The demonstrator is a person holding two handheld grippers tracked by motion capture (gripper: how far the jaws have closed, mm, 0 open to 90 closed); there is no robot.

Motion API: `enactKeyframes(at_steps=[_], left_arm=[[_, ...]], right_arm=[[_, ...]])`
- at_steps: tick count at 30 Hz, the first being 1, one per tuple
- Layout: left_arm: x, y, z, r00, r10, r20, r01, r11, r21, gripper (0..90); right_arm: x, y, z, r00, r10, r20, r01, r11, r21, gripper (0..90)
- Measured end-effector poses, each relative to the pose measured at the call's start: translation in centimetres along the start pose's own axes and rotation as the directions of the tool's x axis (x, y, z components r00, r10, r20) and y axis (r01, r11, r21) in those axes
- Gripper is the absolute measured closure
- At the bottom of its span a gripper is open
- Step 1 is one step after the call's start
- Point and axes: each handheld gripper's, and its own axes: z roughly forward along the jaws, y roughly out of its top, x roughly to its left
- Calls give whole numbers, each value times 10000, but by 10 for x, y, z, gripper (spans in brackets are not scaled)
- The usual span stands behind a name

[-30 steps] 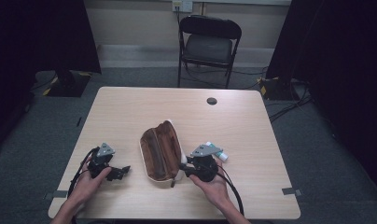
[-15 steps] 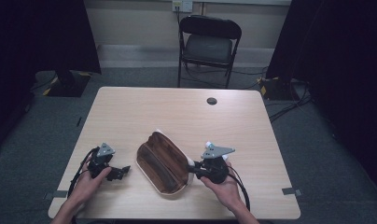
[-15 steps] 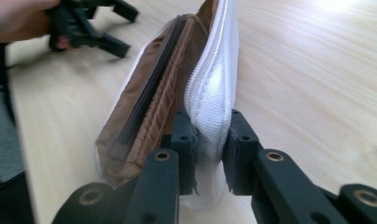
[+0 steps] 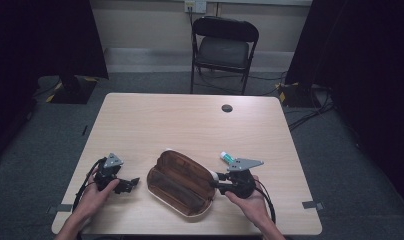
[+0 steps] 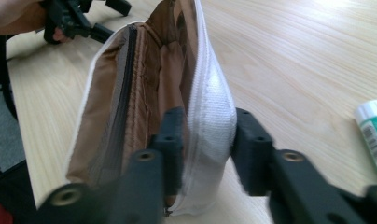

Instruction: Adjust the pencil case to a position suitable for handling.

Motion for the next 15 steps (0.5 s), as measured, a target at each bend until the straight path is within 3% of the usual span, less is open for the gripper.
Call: enactKeyframes(at_steps=[8,11,15], left_arm=[[0,0,0,10000,11,-15,-11,10000,-11,0],[0,0,0,10000,1,-2,-1,10000,-2,0],[0,0,0,10000,27,-5,-27,10000,17,0]], right_arm=[[0,-11,-5,9940,400,1016,-415,9991,124,529],[-3,-13,-9,9914,399,1244,-412,9991,78,556],[-9,-9,-7,9882,497,1450,-500,9987,-20,665]])
